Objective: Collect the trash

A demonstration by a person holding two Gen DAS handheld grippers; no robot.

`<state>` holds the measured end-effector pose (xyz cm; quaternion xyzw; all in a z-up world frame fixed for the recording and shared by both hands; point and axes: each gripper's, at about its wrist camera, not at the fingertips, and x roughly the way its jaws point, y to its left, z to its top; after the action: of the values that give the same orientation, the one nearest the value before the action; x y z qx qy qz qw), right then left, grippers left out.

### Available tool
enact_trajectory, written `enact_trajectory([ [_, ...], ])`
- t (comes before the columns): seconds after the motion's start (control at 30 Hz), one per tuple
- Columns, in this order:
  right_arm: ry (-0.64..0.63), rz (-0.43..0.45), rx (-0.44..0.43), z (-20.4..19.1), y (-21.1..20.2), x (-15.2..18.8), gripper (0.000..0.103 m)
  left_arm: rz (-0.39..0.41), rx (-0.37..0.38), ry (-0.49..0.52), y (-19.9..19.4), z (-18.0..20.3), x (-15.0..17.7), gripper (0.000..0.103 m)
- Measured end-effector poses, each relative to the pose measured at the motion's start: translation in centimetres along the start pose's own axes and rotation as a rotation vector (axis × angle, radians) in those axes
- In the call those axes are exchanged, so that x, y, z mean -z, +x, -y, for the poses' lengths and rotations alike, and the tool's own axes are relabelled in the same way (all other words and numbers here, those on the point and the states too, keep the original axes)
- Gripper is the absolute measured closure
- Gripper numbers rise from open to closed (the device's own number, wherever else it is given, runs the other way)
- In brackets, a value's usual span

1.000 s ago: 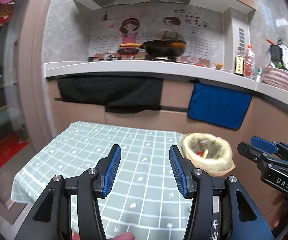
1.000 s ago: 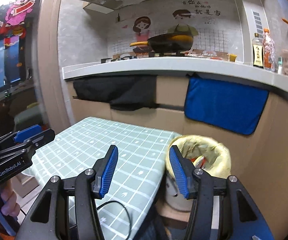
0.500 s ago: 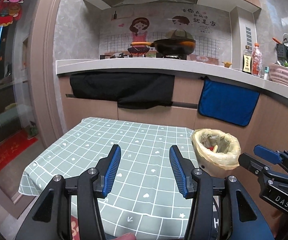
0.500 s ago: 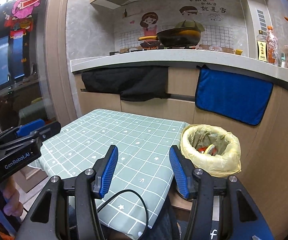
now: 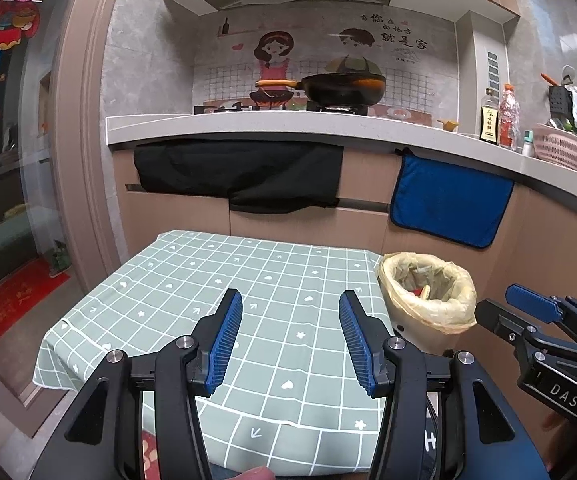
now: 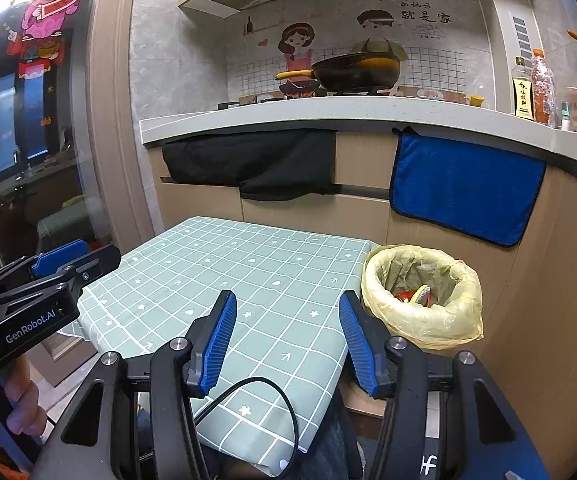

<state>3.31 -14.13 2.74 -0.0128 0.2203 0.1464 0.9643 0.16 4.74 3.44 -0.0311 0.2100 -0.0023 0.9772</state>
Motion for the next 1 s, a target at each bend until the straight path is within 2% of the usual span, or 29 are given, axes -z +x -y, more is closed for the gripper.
enact_trajectory([
  [1.0,0.016,-0.003,0.021,0.73,-0.23,0.26,0.052,-0.014,0.045,0.033,0.33,0.42,0.41,0.051],
])
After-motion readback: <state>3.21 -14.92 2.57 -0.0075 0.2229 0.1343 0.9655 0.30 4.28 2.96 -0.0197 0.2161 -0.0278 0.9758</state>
